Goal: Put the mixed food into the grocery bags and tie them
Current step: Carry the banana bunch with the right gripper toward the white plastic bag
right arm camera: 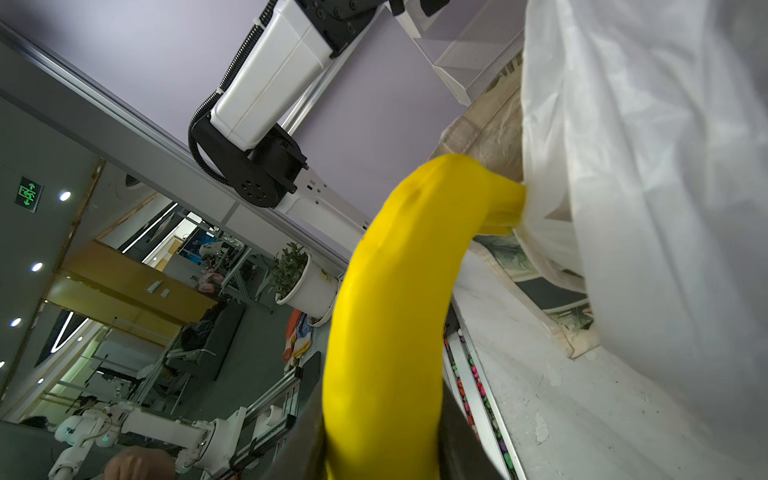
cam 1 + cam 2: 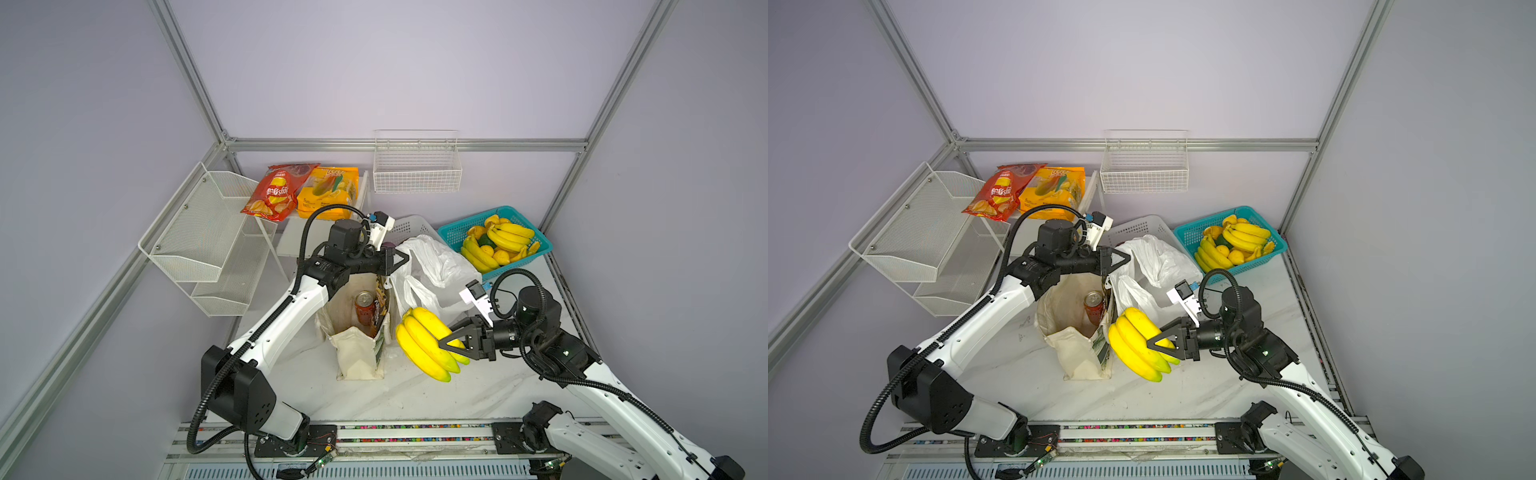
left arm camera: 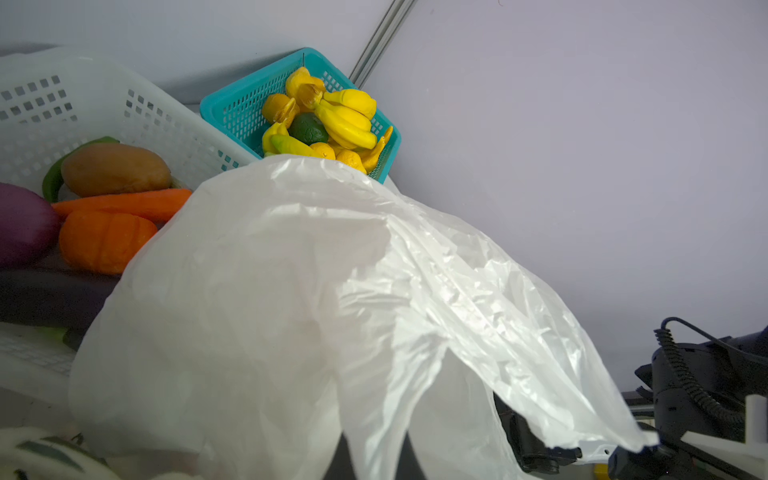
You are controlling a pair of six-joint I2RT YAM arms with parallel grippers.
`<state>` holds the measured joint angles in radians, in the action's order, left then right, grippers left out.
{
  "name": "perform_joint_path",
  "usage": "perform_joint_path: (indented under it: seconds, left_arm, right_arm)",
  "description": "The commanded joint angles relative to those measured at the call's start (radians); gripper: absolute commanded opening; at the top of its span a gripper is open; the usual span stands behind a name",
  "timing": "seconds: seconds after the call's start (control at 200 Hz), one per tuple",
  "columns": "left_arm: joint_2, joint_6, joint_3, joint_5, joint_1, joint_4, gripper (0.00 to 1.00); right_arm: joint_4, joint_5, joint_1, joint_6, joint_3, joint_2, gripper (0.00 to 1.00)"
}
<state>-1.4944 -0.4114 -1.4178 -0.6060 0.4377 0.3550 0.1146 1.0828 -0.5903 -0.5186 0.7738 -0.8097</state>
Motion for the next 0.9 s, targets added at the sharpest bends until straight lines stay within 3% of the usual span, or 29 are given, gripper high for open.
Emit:
perform_joint_path:
  seconds: [0.0,0.25,0.58,0.895]
  left_arm:
    - [0.058,0.107,-0.006,-0.028,0.014,-0.080,0.00]
    - [0.113,0.167,0.055,-0.005,0.026,-0.121,0.00]
    - [0.114,0.134,0.069,0.044,0.027,-0.131,0.00]
    - [0.120,0.132,0.081,0.054,0.026,-0.126,0.00]
  right_arm:
    - [-0.052,0.004,-0.006,-0.102,-0.002,0.018,0.18]
    - [-0.070,-0.015,-0.006,-0.138,0.120,0.036,0.18]
    - [-0.145,0.007,-0.005,-0.209,0.213,0.037,0.18]
    - [-0.162,-0.090,-0.005,-0.261,0.289,-0.075,0.17]
